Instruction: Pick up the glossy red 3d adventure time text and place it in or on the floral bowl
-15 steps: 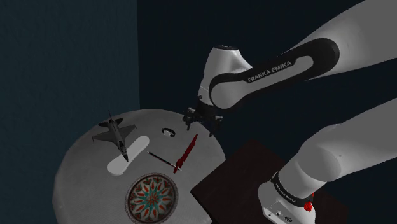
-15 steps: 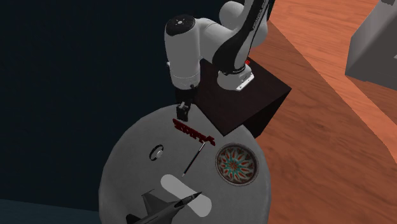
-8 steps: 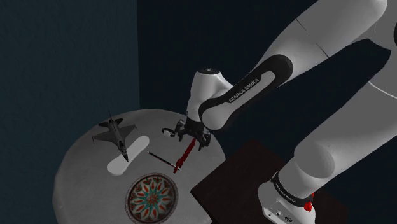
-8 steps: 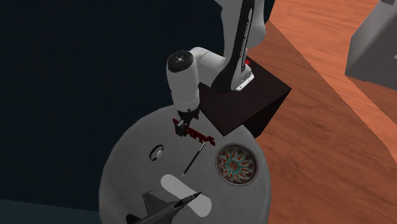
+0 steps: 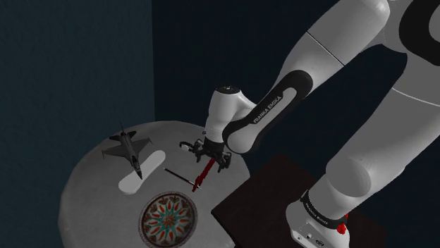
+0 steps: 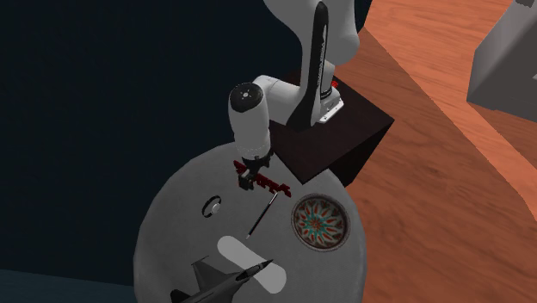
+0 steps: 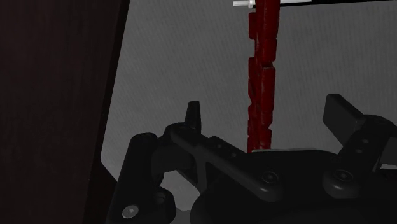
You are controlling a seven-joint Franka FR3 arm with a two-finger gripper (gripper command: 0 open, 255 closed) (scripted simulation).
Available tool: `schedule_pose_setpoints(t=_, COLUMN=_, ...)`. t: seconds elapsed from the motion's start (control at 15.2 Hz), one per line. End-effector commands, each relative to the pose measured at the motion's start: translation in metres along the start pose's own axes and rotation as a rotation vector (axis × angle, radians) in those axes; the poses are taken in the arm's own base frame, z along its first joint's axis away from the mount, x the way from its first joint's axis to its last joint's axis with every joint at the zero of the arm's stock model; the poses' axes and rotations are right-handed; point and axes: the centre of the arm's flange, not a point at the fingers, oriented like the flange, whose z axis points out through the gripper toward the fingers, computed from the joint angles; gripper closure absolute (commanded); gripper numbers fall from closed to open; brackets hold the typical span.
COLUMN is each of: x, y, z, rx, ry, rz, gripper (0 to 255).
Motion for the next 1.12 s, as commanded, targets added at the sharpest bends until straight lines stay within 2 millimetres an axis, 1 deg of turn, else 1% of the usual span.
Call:
schedule_pose_setpoints(t=0.0, x=0.0, y=0.0, z=0.001, rx=0.0, ry=0.0, rz=0.0, gripper=0)
schedule_pose_setpoints(t=0.26, x=0.0, y=0.0, z=0.001, rx=0.0, ry=0.0, rz=0.0, gripper=0)
schedule_pose_setpoints(t=0.33, x=0.0, y=0.0, z=0.001, rx=0.0, ry=0.0, rz=0.0, gripper=255)
schedule_pose_setpoints(t=0.92, x=0.0, y=0.0, z=0.001, rx=0.0, ry=0.0, rz=0.0, gripper=255)
schedule_pose_setpoints(t=1.06, x=-0.001, y=0.0, z=-0.009, rx=0.0, ry=0.0, rz=0.0, gripper=255)
